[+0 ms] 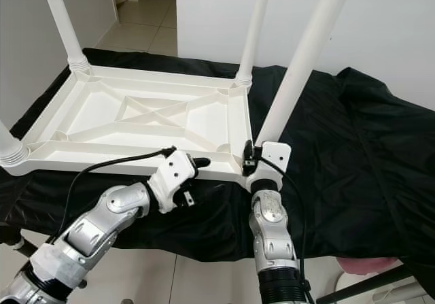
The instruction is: Building children table
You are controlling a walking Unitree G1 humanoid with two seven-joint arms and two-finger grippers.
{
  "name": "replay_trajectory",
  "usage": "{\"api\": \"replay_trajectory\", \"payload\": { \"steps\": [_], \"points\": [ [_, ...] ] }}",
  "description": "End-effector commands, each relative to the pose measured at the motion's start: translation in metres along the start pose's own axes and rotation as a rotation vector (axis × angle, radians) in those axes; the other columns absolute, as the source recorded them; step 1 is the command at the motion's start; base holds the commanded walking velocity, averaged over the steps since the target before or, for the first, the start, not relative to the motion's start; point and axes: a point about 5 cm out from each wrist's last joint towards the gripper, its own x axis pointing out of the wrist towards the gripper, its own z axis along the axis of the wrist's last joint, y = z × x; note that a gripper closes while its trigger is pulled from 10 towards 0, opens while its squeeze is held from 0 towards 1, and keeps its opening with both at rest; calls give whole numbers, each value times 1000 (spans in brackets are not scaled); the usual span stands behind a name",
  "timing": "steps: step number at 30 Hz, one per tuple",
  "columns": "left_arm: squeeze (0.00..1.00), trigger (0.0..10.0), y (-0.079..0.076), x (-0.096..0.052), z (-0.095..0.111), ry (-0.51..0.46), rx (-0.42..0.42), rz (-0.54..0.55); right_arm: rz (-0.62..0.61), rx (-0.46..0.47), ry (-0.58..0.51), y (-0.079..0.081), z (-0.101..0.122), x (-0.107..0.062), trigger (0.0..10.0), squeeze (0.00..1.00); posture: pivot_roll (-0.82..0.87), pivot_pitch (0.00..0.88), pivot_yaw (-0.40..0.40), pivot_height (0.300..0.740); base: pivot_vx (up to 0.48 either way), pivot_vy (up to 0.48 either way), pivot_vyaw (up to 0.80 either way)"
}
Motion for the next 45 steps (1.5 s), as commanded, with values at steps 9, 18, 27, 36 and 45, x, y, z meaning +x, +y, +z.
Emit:
{"api": "replay_trajectory", "payload": {
  "steps": [9,18,27,36,45],
  "points": [
    [0,10000,-7,-1,-1,-3,-51,-99,-8,26,100,10,-18,-9,10000,0,12,1,-71,740,0,0,0],
    [0,10000,-7,0,-1,-9,-48,-81,4,27,96,5,-17,-8,10000,929,15,10,-80,740,0,0,0],
    [0,10000,-3,-2,-2,1,-64,-45,-3,54,81,-6,-14,-7,10000,1000,14,13,-91,740,0,0,0],
    [0,10000,1,-3,-1,-31,-77,54,34,56,54,-12,-11,-9,10000,0,10,12,-89,740,0,0,0],
    [0,10000,-8,-3,2,-45,-66,31,239,59,-22,-12,0,-12,10000,0,9,5,-80,740,0,0,0]
  ]
}}
